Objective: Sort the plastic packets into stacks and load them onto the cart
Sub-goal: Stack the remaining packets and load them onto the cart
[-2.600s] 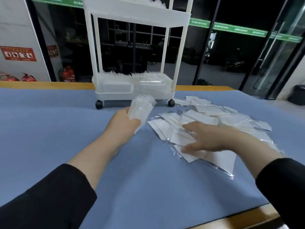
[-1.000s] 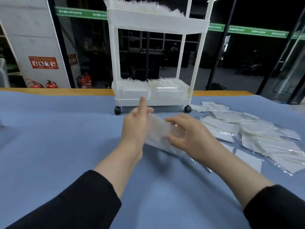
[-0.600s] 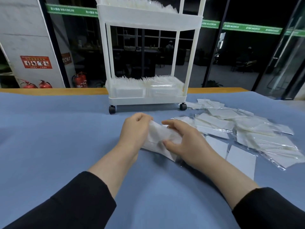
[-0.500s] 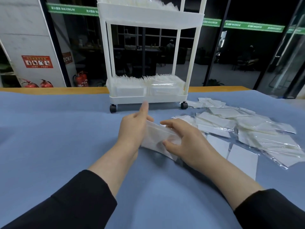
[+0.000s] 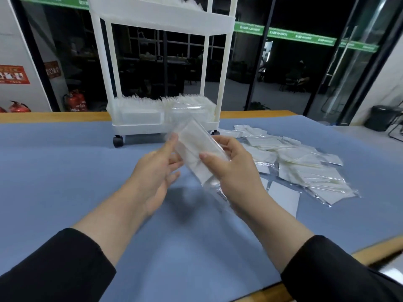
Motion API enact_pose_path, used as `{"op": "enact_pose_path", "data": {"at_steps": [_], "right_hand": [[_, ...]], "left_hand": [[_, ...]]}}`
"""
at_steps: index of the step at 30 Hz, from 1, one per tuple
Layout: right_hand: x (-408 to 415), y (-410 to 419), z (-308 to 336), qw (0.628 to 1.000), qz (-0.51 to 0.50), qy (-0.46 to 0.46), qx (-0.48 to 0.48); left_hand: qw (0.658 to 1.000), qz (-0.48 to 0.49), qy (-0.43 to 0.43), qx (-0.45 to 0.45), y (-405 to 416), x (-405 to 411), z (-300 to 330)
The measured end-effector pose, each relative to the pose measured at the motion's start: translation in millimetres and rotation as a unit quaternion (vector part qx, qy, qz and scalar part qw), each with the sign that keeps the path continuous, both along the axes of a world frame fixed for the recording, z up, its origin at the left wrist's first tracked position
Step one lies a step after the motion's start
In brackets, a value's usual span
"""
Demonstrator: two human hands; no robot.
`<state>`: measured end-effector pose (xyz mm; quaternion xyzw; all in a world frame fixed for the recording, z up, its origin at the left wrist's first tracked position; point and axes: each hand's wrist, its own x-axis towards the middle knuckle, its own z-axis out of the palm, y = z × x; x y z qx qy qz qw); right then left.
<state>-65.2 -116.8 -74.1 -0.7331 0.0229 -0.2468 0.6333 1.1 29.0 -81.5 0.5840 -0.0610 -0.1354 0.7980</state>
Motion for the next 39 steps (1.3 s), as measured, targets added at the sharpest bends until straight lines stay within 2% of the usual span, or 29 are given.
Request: {"op": "enact_pose_path", "data": {"at_steps": [2, 4, 6, 7, 9, 10, 12, 13, 14, 22, 25, 28, 31, 33, 34, 37, 39], "right_hand": [[-4.6, 4.2, 0.0, 1.0, 0.016, 0.024, 0.003], [-10.6, 1.3, -1.4, 0.997, 0.033, 0.043, -0.046], [-17.3, -20.5, 3.0, 0.987, -0.007, 0.072, -0.147], [-21.1, -38.2, 7.8, 0.968, -0.051, 0.095, -0.226], [-33.3, -82.0, 20.3, 0.901, -0.106, 0.175, -0.383], [-40.3, -102.0, 26.3, 0.859, -0.102, 0.24, -0.441], [-49.3, -132.2, 33.0, 0.765, -0.062, 0.367, -0.526], [-51.3, -141.2, 33.5, 0.728, -0.04, 0.406, -0.552], [-51.9, -146.1, 33.1, 0.708, -0.023, 0.427, -0.562], [-40.0, -159.5, 39.1, 0.689, 0.003, 0.47, -0.552], [-36.6, -164.4, 34.3, 0.71, 0.007, 0.452, -0.539], [-42.9, -169.4, 41.7, 0.762, 0.013, 0.386, -0.519], [-46.8, -163.1, 61.8, 0.848, 0.028, 0.334, -0.411], [-35.7, -152.2, 61.3, 0.874, 0.047, 0.335, -0.35], [-26.9, -146.6, 55.9, 0.865, 0.046, 0.349, -0.358], [-3.5, -129.9, 38.1, 0.788, 0.02, 0.396, -0.47], [4.3, -120.8, 34.4, 0.767, 0.025, 0.403, -0.499]], "left_hand": [[0.997, -0.068, 0.017, -0.033, -8.4, -10.4, 1.7], [0.997, -0.051, 0.009, -0.064, -12.4, -14.9, 3.5], [0.998, -0.001, -0.019, -0.06, -9.2, -14.0, 7.3], [0.998, 0.025, -0.05, -0.019, -5.6, -12.0, 8.0], [0.984, 0.053, -0.138, 0.104, -1.6, -11.3, 7.1], [0.97, 0.057, -0.178, 0.157, -1.7, -12.5, 6.1], [0.943, 0.037, -0.219, 0.248, -5.7, -17.0, 4.7], [0.935, 0.016, -0.22, 0.279, -8.7, -18.9, 3.7], [0.93, -0.008, -0.215, 0.298, -10.8, -20.0, 2.1], [0.939, -0.062, -0.174, 0.29, -7.4, -17.8, -1.8], [0.947, -0.066, -0.15, 0.275, -5.6, -15.8, -2.6], [0.962, -0.064, -0.122, 0.234, -4.7, -14.9, -1.2], [0.971, -0.059, -0.1, 0.207, -3.2, -14.6, 1.1], [0.972, -0.057, -0.099, 0.207, -3.1, -14.4, 1.1], [0.971, -0.055, -0.103, 0.209, -3.1, -14.1, 0.5], [0.966, -0.053, -0.121, 0.222, -3.2, -15.0, 2.0], [0.967, -0.05, -0.122, 0.22, -1.9, -14.7, 3.3]]}}
